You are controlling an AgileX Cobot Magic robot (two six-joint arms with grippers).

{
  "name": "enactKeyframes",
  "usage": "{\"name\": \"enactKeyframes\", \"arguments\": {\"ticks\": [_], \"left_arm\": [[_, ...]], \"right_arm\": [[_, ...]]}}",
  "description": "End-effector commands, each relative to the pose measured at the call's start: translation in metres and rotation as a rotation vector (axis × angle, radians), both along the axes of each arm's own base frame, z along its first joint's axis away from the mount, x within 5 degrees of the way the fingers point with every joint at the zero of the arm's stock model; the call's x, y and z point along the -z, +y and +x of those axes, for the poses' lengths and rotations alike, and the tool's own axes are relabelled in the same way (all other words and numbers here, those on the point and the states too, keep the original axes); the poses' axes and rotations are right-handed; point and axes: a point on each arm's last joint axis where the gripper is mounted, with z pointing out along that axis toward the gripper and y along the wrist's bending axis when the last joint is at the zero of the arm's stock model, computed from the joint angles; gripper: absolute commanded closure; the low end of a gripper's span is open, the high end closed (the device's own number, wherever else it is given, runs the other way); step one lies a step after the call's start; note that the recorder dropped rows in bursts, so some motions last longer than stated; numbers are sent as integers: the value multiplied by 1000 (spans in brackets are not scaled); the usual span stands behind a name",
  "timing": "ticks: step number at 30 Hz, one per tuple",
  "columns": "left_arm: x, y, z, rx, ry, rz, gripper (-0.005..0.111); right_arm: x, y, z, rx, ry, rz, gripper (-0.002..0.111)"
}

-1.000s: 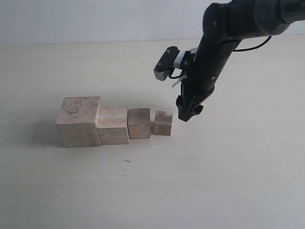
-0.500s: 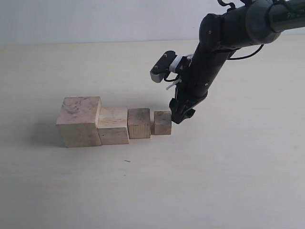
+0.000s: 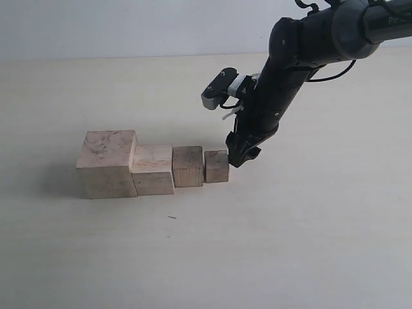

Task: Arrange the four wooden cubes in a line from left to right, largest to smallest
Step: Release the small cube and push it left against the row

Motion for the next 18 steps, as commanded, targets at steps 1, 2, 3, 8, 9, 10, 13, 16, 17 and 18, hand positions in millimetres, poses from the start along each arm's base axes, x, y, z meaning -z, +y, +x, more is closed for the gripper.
{"name": "enactKeyframes", "arguments": {"ticks": [1, 2, 3, 8, 9, 10, 13, 16, 17, 18], "left_arm": [[-1, 0, 0, 6, -14, 5, 107], [-1, 0, 0, 6, -14, 5, 107], [-1, 0, 0, 6, -14, 5, 107], [-1, 0, 0, 6, -14, 5, 107], [-1, 0, 0, 6, -14, 5, 107], [-1, 0, 0, 6, -14, 5, 107], [-1, 0, 0, 6, -14, 5, 107], [-1, 0, 0, 6, -14, 5, 107], [-1, 0, 0, 6, -14, 5, 107], [-1, 0, 0, 6, -14, 5, 107]], "right_arm": [[0, 2, -2, 6, 24, 26, 44], [0, 2, -2, -12, 23, 28, 44], [0, 2, -3, -25, 23, 26, 44], [0, 2, -3, -28, 24, 25, 44], [0, 2, -3, -27, 21, 26, 44], [0, 2, -2, -26, 19, 27, 44], [0, 2, -1, -27, 9, 28, 44], [0, 1, -1, -41, -3, 12, 44], [0, 0, 0, -47, -8, 4, 44], [0, -1, 0, -55, -15, -7, 44]]}}
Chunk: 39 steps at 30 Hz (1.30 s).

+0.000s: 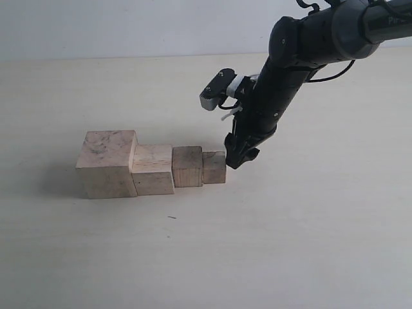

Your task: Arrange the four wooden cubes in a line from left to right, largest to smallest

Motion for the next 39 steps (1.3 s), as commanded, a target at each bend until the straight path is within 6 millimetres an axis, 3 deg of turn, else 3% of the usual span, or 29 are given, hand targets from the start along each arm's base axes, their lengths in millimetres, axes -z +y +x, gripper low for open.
{"name": "enactKeyframes", "arguments": {"ticks": [1, 12, 17, 21, 22, 24, 26, 28, 33, 36, 39], "left_arm": [[-1, 0, 0, 6, -14, 5, 107], [-1, 0, 0, 6, -14, 5, 107], [-1, 0, 0, 6, -14, 5, 107], [-1, 0, 0, 6, -14, 5, 107], [-1, 0, 0, 6, -14, 5, 107], [-1, 0, 0, 6, -14, 5, 107], [-1, 0, 0, 6, -14, 5, 107], [-1, 0, 0, 6, -14, 5, 107], [-1, 0, 0, 6, -14, 5, 107], [-1, 0, 0, 6, -14, 5, 107], [-1, 0, 0, 6, -14, 5, 107]], "right_arm": [[0, -3, 3, -31, -35, -31, 44], [-39, -25, -1, 105, -79, -194, 46], [-59, -25, -5, 353, -44, -124, 49], [-59, -23, -11, 415, 35, -97, 54], [-59, -23, -12, 417, 44, -100, 57], [-60, -24, -14, 414, 65, -117, 75], [-62, -25, -16, 418, 80, -129, 102], [-66, -25, -19, 459, 100, -123, 108], [-101, -17, -32, 548, 178, 61, 108], [-139, -18, -43, 579, 166, 194, 108], [-189, -31, -55, 632, 17, 329, 108]]}}
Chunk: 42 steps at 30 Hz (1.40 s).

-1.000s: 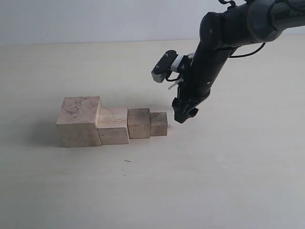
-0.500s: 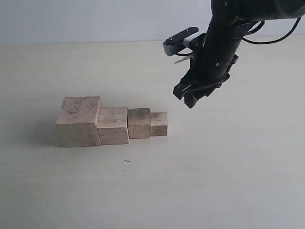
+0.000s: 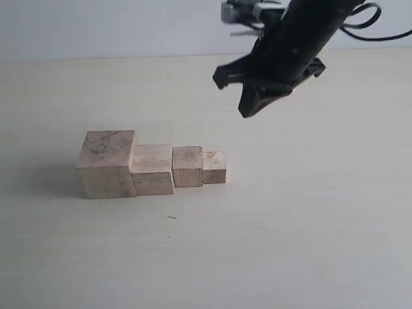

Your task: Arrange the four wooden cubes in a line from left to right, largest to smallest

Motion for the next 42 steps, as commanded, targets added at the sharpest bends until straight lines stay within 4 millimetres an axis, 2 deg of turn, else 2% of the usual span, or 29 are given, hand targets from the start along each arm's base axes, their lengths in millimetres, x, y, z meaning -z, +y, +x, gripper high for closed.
{"name": "enactKeyframes", "arguments": {"ticks": [1, 3, 6, 9, 13, 15, 17, 21, 25, 27, 30, 34, 37, 39, 42], "left_arm": [[-1, 0, 0, 6, -14, 5, 107], [-1, 0, 0, 6, -14, 5, 107], [-1, 0, 0, 6, -14, 5, 107], [-1, 0, 0, 6, -14, 5, 107], [-1, 0, 0, 6, -14, 5, 107], [-1, 0, 0, 6, -14, 5, 107], [-1, 0, 0, 6, -14, 5, 107], [-1, 0, 0, 6, -14, 5, 107], [-1, 0, 0, 6, -14, 5, 107], [-1, 0, 0, 6, -14, 5, 107], [-1, 0, 0, 6, -14, 5, 107], [-1, 0, 0, 6, -14, 5, 107], [-1, 0, 0, 6, -14, 5, 107], [-1, 0, 0, 6, -14, 5, 107], [-1, 0, 0, 6, -14, 5, 107]], "right_arm": [[-72, -19, -19, 100, -228, 130, 108], [-103, -31, -32, 130, -336, 173, 108], [-136, -47, -53, 175, -414, 239, 108], [-153, -60, -73, 187, -467, 283, 108], [-151, -76, -89, 241, -533, 298, 108], [-147, -82, -96, 305, -500, 317, 108], [-146, -86, -103, 298, -475, 296, 108], [-147, -94, -102, 253, -560, 194, 108], [-147, -112, -93, 402, -654, 57, 108], [-142, -122, -99, 427, -680, 14, 108], [-122, -133, -112, 450, -706, 11, 108], [-70, -163, -128, 522, -801, 104, 108], [-33, -194, -151, 626, -874, 114, 108], [-21, -204, -165, 666, -896, 106, 108], [-13, -215, -189, 721, -970, 123, 108]]}}
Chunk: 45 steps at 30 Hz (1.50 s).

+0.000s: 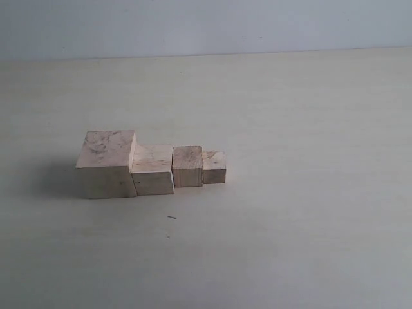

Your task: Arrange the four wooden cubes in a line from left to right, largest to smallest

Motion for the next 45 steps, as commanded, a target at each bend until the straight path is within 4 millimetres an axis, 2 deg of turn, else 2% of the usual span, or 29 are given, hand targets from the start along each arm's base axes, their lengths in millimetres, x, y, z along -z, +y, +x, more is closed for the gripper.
{"name": "enactKeyframes", "arguments": {"ticks": [1, 6, 11, 13, 17, 26, 41, 45], "left_arm": [[-1, 0, 0, 6, -14, 5, 107], [-1, 0, 0, 6, -14, 5, 107], [-1, 0, 0, 6, -14, 5, 107], [-1, 0, 0, 6, -14, 5, 107], [-1, 0, 0, 6, -14, 5, 107], [-1, 0, 0, 6, -14, 5, 107], [-1, 0, 0, 6, -14, 5, 107], [-1, 0, 0, 6, -14, 5, 107]], "right_arm": [[10, -15, -35, 65, -141, 19, 108], [8, -24, -67, 101, -260, 38, 108], [7, -27, -82, 109, -330, 48, 108], [14, -24, -81, 67, -326, 19, 108], [40, -12, -78, -64, -250, -25, 108], [77, -11, -72, -59, -212, 22, 108], [83, -13, -79, -29, -261, 23, 108], [88, -17, -80, 38, -201, 14, 108]]}}
